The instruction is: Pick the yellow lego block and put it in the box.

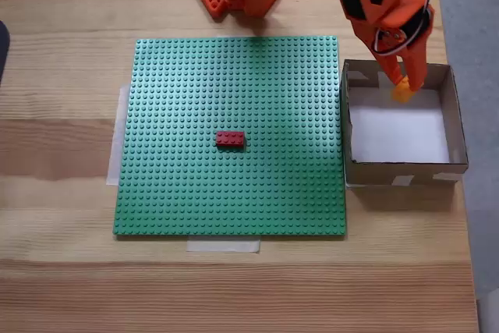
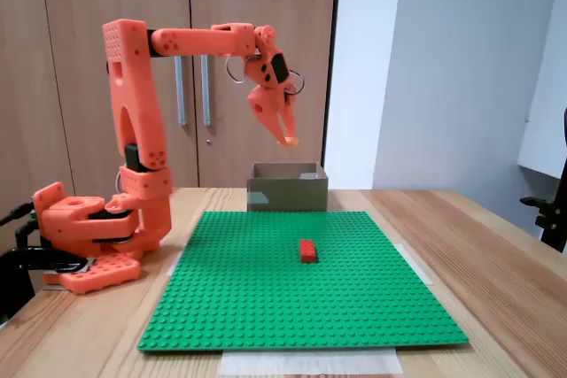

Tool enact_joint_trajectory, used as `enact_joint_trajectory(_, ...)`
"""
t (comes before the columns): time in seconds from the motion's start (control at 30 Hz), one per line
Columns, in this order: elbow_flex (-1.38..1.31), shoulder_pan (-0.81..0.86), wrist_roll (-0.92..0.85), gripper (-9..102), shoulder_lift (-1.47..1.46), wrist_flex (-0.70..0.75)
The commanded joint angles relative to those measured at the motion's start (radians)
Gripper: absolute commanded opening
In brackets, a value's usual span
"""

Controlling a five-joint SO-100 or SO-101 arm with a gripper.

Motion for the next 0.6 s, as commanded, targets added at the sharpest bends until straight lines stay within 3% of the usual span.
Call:
enact_joint_trajectory(0.0,-0.081,-0.020,-0.009,-1,-0.023,0.005)
enact_joint_trajectory(0.57,-0.262,-0.002,0.028,-1,-0.284,0.051)
